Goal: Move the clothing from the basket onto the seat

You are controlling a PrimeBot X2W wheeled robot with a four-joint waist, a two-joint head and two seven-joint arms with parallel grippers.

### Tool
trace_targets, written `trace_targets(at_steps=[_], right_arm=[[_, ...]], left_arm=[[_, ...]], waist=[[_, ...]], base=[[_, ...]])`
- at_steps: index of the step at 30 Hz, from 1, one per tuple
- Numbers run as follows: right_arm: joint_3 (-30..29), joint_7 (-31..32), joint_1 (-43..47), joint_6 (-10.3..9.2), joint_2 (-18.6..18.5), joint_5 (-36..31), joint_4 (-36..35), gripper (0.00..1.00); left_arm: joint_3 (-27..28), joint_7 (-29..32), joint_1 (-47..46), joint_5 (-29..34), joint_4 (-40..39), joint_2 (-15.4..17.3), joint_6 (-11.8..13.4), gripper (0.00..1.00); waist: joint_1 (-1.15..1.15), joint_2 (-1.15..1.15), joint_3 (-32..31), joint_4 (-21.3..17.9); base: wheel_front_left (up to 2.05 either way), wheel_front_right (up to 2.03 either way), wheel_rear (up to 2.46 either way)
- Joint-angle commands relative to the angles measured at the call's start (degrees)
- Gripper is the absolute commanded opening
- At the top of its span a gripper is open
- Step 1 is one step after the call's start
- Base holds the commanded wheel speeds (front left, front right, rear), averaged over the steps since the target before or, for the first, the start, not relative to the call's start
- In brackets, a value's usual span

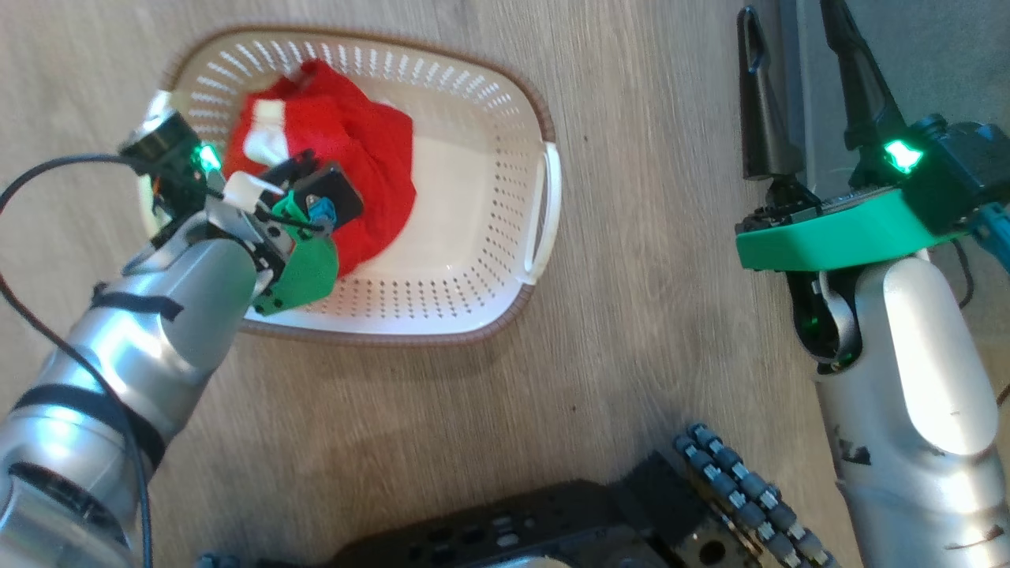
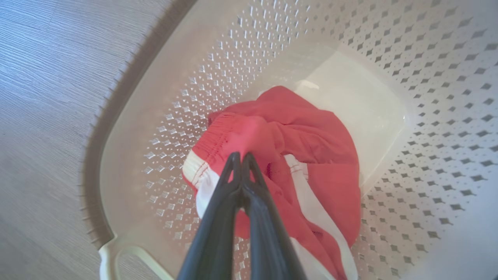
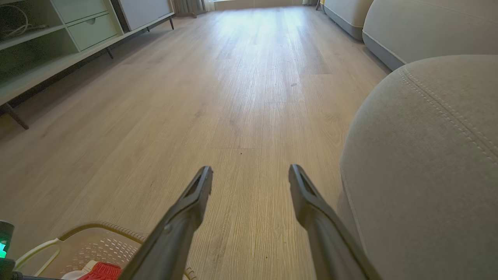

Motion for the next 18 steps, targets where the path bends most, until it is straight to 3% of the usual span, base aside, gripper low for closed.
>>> trace_targets(at_steps=[1,18], right_arm=[[0.5,-0.4,1.8,-0.01,0.3,-1.0,-0.6,1.00],[-1.0,-0.4,3.9,-0.01,0.3,-5.9,9.9,1.00]], left_arm=[[2.4,-1.9,1.3,-1.7,0.1,0.3,-0.5,0.00],[10.5,-5.3,4.7,-14.0,-3.5,-7.8,-2.9,0.00]], waist=[[0.00,0.00,-4.2,1.9],[0.00,0.00,-24.4,9.0]], base=[[0.00,0.00,0.00],[0.00,0.00,0.00]])
